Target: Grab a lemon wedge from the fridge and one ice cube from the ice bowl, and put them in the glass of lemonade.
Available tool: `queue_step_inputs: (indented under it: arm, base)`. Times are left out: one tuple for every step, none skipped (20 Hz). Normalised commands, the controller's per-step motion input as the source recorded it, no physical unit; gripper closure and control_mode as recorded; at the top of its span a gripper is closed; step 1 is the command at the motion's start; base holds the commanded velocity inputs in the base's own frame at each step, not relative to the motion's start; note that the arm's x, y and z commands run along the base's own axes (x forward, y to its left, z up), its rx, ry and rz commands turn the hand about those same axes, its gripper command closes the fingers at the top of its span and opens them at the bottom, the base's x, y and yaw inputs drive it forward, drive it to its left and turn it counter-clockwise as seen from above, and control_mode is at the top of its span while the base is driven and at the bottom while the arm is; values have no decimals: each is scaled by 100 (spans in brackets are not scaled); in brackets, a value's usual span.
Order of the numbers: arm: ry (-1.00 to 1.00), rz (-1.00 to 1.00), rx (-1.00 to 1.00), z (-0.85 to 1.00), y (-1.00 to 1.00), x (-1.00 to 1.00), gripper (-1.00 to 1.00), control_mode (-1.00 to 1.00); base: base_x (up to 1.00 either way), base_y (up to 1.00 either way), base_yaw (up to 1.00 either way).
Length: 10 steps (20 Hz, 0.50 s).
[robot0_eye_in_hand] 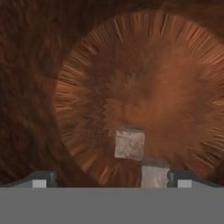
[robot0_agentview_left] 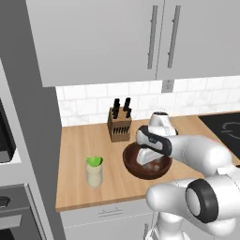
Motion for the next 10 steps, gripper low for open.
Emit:
queue_step_inputs:
  arm:
    - [19, 20, -6, 0, 24, 29, -100, -100]
    - [4, 12, 0, -1, 24, 7, -100, -100]
    - [0, 5, 0, -4, 21, 0, -100, -100]
    - [0, 3, 0, -11, 17, 0, -100, -100]
    - [0, 0, 0, -1, 14, 0, -100, -100]
    - [0, 0, 0, -5, 15, 0, -100, -100]
    - [-3, 0, 0, -3, 11, 0, -100, -100]
    - [-9, 0, 0, -16, 11, 0, -100, -100]
    - [-10, 0, 0, -30, 0, 0, -100, -100]
    - [-11, 0, 0, -41, 0, 0, -100, -100]
  base:
    - [0, 0, 0]
    - [0, 0, 0]
    - [0, 0, 0]
    - [0, 0, 0]
    - [0, 0, 0]
    - [0, 0, 0]
    - [0, 0, 0]
    - [0, 0, 0]
    - [0, 0, 0]
    - [0, 0, 0]
